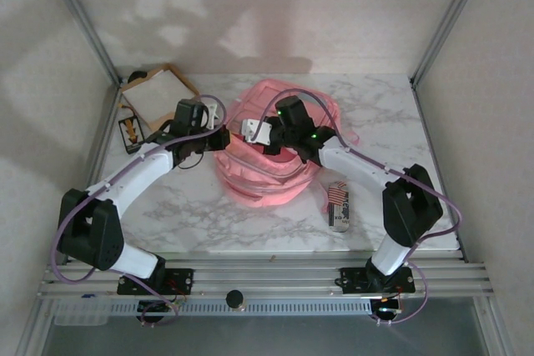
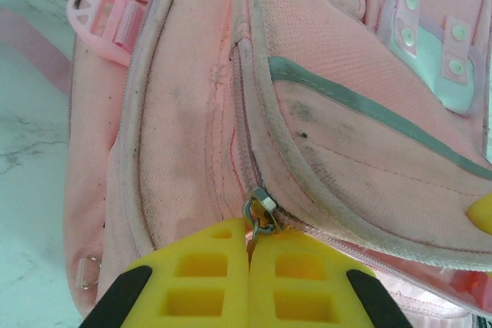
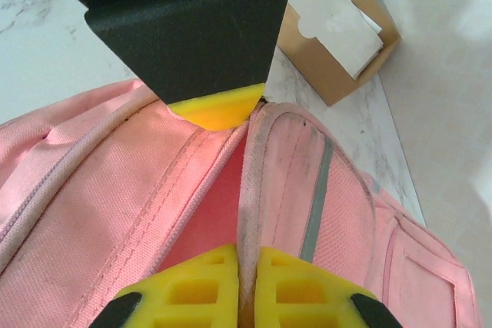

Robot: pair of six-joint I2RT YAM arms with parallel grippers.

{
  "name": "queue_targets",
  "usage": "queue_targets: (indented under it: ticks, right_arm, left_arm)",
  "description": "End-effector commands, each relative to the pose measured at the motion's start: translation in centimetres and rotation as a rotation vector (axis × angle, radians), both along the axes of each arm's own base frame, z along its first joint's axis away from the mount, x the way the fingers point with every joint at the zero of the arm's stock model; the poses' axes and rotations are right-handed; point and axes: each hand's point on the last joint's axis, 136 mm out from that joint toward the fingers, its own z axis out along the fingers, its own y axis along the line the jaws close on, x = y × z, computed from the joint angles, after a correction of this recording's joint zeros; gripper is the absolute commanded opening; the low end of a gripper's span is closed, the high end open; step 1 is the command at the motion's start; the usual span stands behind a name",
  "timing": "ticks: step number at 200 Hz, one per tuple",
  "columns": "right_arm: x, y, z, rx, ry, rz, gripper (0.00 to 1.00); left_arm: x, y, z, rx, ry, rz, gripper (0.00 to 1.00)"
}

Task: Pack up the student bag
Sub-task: Unzip the student bag at the top-center of the table.

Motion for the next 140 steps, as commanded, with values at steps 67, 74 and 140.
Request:
queue_targets:
  ticks: [67, 74, 140]
  right_arm:
    - [5.1, -1.5, 0.3, -0.042, -0.122, 0.057, 0.0]
    - [5.7, -1.6, 0.3, -0.044, -0.136, 0.043, 0.0]
    - [3.1, -4.3, -0.3, -0.089, -0.131, 0.041, 0.0]
  left_arm:
    - [-6.4, 2.3, -3.2, 0.015, 0.073, 0.244, 0.0]
    - [-6.8, 1.4, -3.0, 0.001, 0.066, 0.243, 0.0]
    - [-6.5, 1.3, -4.6, 0.068, 0.109, 0.325, 0.0]
